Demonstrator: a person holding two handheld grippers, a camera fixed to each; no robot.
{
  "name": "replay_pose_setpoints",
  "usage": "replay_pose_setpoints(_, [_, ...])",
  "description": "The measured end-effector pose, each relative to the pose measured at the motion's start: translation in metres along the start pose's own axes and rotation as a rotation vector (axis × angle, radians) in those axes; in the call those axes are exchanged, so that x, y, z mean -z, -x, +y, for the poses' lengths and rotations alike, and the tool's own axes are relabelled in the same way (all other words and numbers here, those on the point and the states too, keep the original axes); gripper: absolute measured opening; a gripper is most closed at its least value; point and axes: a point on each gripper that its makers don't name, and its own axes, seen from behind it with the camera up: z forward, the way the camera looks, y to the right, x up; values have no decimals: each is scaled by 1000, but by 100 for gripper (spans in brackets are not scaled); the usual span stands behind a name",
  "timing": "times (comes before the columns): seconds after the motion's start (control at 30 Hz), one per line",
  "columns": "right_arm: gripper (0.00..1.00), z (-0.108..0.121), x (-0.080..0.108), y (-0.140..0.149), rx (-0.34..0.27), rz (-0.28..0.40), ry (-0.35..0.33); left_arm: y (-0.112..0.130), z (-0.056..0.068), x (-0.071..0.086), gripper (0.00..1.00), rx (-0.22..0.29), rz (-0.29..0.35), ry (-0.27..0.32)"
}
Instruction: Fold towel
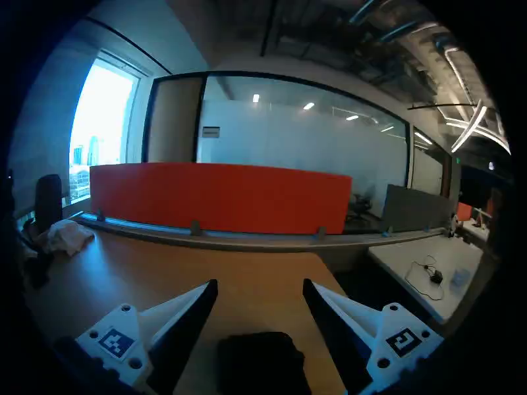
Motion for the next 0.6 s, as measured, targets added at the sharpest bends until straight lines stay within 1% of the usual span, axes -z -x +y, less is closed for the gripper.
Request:
replay_pose_setpoints(0.2, [100,-15,-3,-10,-1,25,-10,-29,-13,3,94,6,103,-34])
replay_pose_setpoints(0.37, [100,-39,-5,-25,-11,54,-33,-50,-22,5,94,3,174,-57])
replay_pose_setpoints(0.6, [100,-80,-8,-44,-30,91,-72,-70,-27,6,94,-14,242,-64])
